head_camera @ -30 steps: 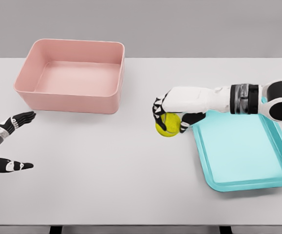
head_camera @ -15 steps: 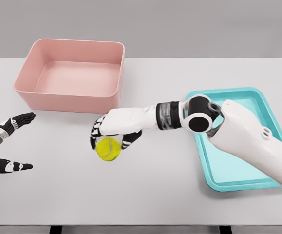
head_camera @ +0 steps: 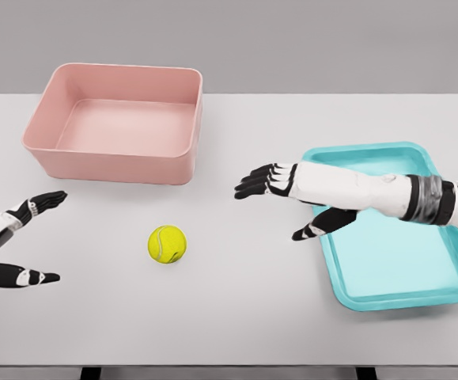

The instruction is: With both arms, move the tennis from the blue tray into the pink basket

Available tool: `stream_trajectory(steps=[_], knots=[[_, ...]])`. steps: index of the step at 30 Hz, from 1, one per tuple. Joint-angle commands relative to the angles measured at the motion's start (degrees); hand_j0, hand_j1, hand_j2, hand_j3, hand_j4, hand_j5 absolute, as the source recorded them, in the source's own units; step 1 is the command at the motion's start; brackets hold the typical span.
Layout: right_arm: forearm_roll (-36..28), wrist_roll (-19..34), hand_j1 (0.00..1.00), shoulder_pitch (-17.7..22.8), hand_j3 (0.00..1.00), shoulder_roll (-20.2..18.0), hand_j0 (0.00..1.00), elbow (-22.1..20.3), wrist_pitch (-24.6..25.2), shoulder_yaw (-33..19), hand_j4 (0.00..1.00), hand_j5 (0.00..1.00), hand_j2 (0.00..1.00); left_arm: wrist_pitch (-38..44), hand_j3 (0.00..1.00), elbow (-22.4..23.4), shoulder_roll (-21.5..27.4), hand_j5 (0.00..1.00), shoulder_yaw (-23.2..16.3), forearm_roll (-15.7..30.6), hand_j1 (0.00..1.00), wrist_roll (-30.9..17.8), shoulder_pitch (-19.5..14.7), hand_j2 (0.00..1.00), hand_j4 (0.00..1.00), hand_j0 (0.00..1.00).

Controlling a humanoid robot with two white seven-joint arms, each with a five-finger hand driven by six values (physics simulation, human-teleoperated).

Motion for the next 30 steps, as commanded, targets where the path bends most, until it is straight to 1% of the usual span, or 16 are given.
stream_trajectory(steps=[1,2,3,6,8,10,11,12,14,17,19,20,22,24,27,30], knots=[[-3.4,0.0,1.0,0.8,1.0,-4.3,1.0,0.4,-1.1,-17.7,1.0,1.0,1.0,0.0,1.0,-0.4,-3.9,1.0,0.0,-2.9,1.0,-0.1,-0.6,1.0,1.0,1.0],[-3.4,0.0,1.0,2.3,1.0,-4.2,1.0,0.9,-1.1,-20.1,1.0,1.0,1.0,0.0,1.0,-0.4,-7.3,1.0,-0.4,-4.5,1.0,-0.2,-3.0,1.0,1.0,1.0],[-3.3,0.0,1.0,2.4,1.0,-4.1,1.0,0.9,-1.1,-20.0,1.0,1.0,1.0,0.0,1.0,-0.8,-9.3,1.0,-0.4,-4.5,1.0,-0.2,-3.4,1.0,1.0,1.0],[-3.0,0.0,1.0,2.2,1.0,-3.6,1.0,1.0,-1.1,-20.1,1.0,1.0,1.0,0.0,1.0,-0.8,-9.7,1.0,-0.6,-4.3,1.0,-0.1,-3.9,1.0,1.0,1.0],[-2.9,0.0,1.0,2.3,1.0,-3.7,1.0,1.1,-1.1,-20.2,1.0,1.0,1.0,0.0,1.0,-0.8,-10.0,1.0,-1.7,-4.4,1.0,0.0,-4.3,1.0,1.0,1.0],[-3.0,0.0,1.0,2.3,1.0,-3.4,1.0,1.2,-1.1,-20.0,1.0,1.0,1.0,0.0,1.0,-0.8,-11.7,1.0,-1.8,-4.7,1.0,0.0,-4.5,1.0,1.0,1.0],[-3.0,0.0,1.0,2.3,1.0,-1.8,1.0,0.8,-1.1,-19.3,1.0,1.0,1.0,0.0,1.0,-0.8,-12.8,1.0,-2.9,-6.2,1.0,0.0,-5.9,1.0,1.0,1.0],[-2.9,0.0,1.0,2.4,1.0,-0.9,1.0,0.7,-1.1,-18.7,1.0,1.0,1.0,0.0,1.0,-0.8,-14.0,1.0,-3.4,-9.3,1.0,0.0,-7.0,1.0,1.0,1.0],[-2.8,0.0,1.0,2.3,1.0,-0.8,1.0,0.7,-1.1,-17.6,1.0,1.0,1.0,0.0,1.0,-0.8,-15.8,1.0,-3.7,-11.2,1.0,-0.2,-7.1,1.0,1.0,1.0],[-2.8,0.0,1.0,2.4,1.0,-1.0,1.0,0.7,-1.1,-17.6,1.0,1.0,1.0,0.0,1.0,-0.8,-16.3,1.0,-7.1,-11.1,1.0,0.0,-8.9,1.0,1.0,1.0],[-2.6,0.0,1.0,2.5,1.0,-2.0,1.0,0.1,-1.1,-18.2,1.0,1.0,1.0,0.0,1.0,-0.8,-17.8,1.0,-7.1,-11.1,1.0,0.0,-9.2,1.0,1.0,1.0],[-2.6,0.0,1.0,2.6,1.0,-3.2,1.0,-0.1,-1.1,-19.1,1.0,1.0,1.0,0.0,1.0,-0.8,-17.9,1.0,-7.7,-11.1,1.0,0.0,-9.4,1.0,1.0,1.0],[-2.6,0.0,1.0,2.5,1.0,-3.2,1.0,-0.1,-1.1,-19.6,1.0,1.0,1.0,0.0,1.0,-0.8,-19.2,1.0,-8.3,-11.2,1.0,0.0,-10.0,1.0,1.0,1.0],[-2.7,0.0,1.0,2.4,1.0,-2.5,1.0,-0.2,-1.1,-19.5,1.0,1.0,1.0,3.6,1.0,-0.8,-19.4,1.0,-8.6,-11.1,1.0,0.0,-10.0,1.0,1.0,1.0],[-2.6,0.0,1.0,2.4,1.0,-2.4,1.0,-0.1,-1.1,-19.4,1.0,1.0,1.0,7.4,1.0,-0.8,-19.4,1.0,-10.0,-10.4,1.0,-0.1,-11.0,1.0,1.0,1.0],[-2.6,0.0,1.0,2.0,1.0,-2.5,1.0,-0.1,-1.1,-19.6,1.0,1.0,1.0,12.1,1.0,-0.8,-19.7,1.0,-10.4,-10.4,1.0,-0.1,-11.4,1.0,1.0,1.0]])
